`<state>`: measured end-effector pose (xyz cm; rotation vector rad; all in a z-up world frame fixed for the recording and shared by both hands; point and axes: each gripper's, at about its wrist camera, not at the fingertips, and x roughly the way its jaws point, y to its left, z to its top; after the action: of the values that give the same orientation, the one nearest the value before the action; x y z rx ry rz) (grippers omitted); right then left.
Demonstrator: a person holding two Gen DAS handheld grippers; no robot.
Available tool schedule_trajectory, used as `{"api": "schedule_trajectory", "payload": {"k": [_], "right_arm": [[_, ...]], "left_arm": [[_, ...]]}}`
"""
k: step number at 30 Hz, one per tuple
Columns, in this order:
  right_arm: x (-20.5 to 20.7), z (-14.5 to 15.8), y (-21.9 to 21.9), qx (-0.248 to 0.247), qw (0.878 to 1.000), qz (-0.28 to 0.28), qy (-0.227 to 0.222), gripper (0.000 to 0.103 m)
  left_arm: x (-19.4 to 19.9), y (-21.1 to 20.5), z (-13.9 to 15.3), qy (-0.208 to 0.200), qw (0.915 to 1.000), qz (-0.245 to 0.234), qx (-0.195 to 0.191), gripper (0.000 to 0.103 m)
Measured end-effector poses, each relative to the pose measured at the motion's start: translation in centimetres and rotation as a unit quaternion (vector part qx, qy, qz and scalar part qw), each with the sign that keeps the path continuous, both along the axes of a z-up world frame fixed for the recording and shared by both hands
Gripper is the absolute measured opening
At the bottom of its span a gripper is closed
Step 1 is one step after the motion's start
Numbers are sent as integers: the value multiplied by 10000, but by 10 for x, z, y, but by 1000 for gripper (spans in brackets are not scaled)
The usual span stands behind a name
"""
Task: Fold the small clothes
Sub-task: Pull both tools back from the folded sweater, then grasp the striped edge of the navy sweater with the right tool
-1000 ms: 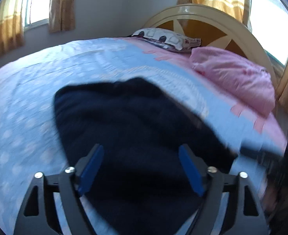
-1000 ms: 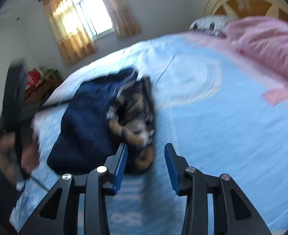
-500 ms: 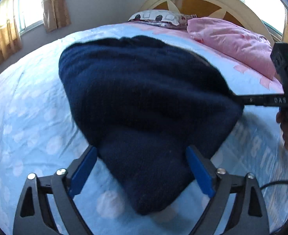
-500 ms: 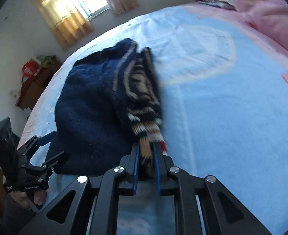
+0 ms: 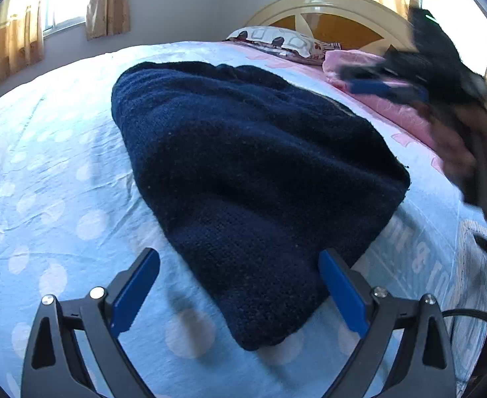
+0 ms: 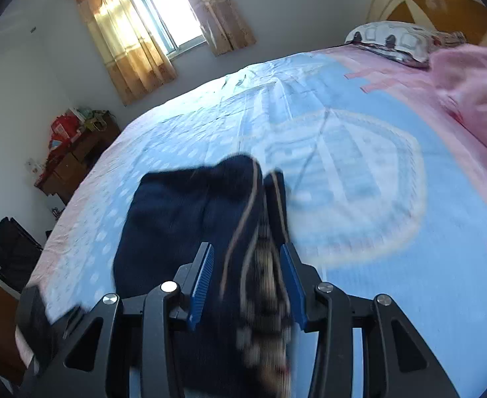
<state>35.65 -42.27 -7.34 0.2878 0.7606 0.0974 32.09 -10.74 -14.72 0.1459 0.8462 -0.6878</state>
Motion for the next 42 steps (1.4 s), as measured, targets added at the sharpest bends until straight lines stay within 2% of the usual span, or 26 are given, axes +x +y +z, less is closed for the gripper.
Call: {"api": "schedule_trajectory", "payload": {"k": [4, 6, 7, 8, 10, 12, 14, 17, 20, 21, 24, 26, 28, 29, 32, 34, 36, 42], "right_arm": [[64, -10, 4, -233, 9993, 41, 289, 43], [91, -23, 1, 0, 9979, 54, 650, 42], [100, -31, 0, 208, 9963, 104, 822, 21], [106, -37, 1, 345, 9948, 152, 948, 8], [108, -38, 6, 75, 9954, 3, 952, 7], [104, -35, 4, -64, 9968, -182, 774, 7], [107, -41, -3, -209, 9953, -445, 829, 7], [112, -55, -4, -249, 9944, -329, 971, 7], [105, -46, -3, -455, 9943, -372, 884, 8], [98, -37, -3, -456, 9955, -377, 746, 12], [72, -12, 3, -636, 9972, -309, 240, 13], [47, 2, 16, -611, 9981, 93, -50, 23], [27, 3, 33, -650, 9961, 585, -122, 63], [19, 1, 41, -737, 9942, 774, -76, 64], [0, -17, 51, -964, 9910, 905, 184, 61], [-10, -29, 47, -973, 9911, 883, 223, 44], [-15, -44, 43, -1173, 9894, 771, 382, 31], [-19, -57, 25, -1105, 9910, 600, 452, 28]], "left_arm": [[2, 4, -3, 119, 9999, -36, -88, 99], [1, 13, -5, 211, 9996, -58, -151, 99], [2, 14, -6, 266, 9994, -86, -200, 99], [2, 15, -6, 303, 9992, -106, -233, 99], [3, 17, -6, 345, 9989, -139, -291, 99], [4, 18, -7, 357, 9987, -168, -315, 99], [3, 17, -7, 360, 9987, -219, -284, 99], [3, 17, -7, 379, 9987, -227, -256, 99], [3, 18, -7, 420, 9985, -191, -283, 101], [5, 19, -7, 428, 9985, -181, -294, 101], [3, 17, -5, 402, 9987, -162, -278, 101], [3, 16, -5, 380, 9989, -147, -237, 102], [2, 16, -6, 377, 9990, -127, -222, 103], [2, 17, -6, 393, 9989, -126, -227, 103], [4, 16, -8, 445, 9987, -99, -226, 103], [4, 16, -8, 476, 9986, -89, -221, 103], [4, 16, -9, 479, 9986, -89, -211, 103], [10, 10, -8, 482, 9987, -91, -164, 103]]}}
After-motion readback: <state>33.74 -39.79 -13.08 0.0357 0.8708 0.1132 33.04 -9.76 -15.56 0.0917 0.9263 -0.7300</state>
